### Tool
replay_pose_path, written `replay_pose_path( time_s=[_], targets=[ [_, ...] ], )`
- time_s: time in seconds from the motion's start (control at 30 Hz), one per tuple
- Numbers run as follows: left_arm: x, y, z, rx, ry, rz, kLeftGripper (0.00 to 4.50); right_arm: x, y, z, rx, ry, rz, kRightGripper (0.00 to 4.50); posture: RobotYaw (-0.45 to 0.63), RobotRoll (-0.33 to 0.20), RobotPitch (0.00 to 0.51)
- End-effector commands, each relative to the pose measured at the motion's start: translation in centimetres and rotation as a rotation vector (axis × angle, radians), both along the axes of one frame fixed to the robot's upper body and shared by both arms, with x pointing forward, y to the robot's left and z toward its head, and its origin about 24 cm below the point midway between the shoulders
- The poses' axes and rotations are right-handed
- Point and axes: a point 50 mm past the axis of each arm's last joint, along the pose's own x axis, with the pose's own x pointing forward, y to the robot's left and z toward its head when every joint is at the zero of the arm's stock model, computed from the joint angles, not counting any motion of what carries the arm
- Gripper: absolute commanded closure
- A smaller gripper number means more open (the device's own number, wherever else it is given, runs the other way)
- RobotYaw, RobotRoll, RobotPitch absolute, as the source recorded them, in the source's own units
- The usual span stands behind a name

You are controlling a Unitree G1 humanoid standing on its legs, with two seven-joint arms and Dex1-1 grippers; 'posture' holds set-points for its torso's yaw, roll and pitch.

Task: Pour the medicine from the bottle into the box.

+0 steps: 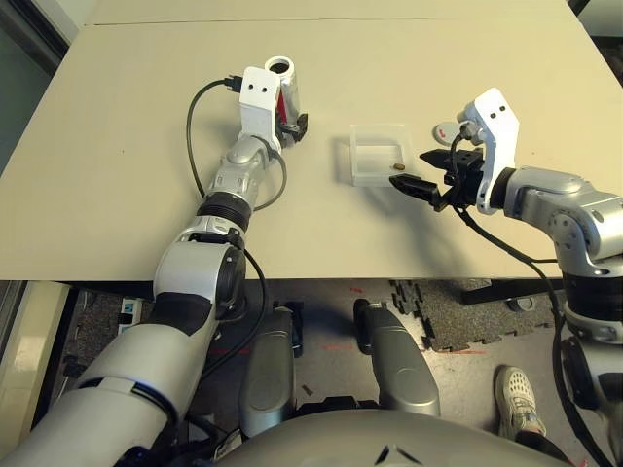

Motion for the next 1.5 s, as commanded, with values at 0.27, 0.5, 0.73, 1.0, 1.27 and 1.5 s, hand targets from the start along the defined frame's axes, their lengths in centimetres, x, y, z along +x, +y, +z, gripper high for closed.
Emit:
replay_pose_path(
  time_s=[0.27,0.5,0.73,1.0,1.27,1.5],
  targets=[
    [-2.6,1.1,-2.7,-0.028,0.041,-0.035,0.04,-1.1,-1.3,0.4,0.029,0.000,-0.035,0.00,-0.07,0.000,0.223],
    [-6.7,3.8,-2.5,-0.057,0.041,0.035,0.04,-2.4,-3.2,1.2,0.163,-0.046,-0.148,0.00,-0.04,0.000,0.241],
    [-8.4,8.6,0.5,-0.069,-0.065,0.164,0.04,-0.6,-6.6,0.2,0.260,-0.204,-0.571,0.00,-0.02,0.000,0.270],
    [-5.7,13.8,2.2,-0.013,-0.162,0.286,0.04,2.0,-9.1,-1.7,0.160,-0.380,-0.880,0.00,-0.02,0.000,0.289],
    [-4.7,17.6,1.1,-0.027,-0.142,0.434,0.04,2.9,-13.4,-2.3,0.044,-0.485,-1.081,0.00,-0.04,0.000,0.315],
    [-5.2,19.0,0.5,-0.029,-0.145,0.478,0.04,3.0,-14.6,-2.9,0.004,-0.500,-1.105,0.00,-0.06,0.000,0.303]
  ],
)
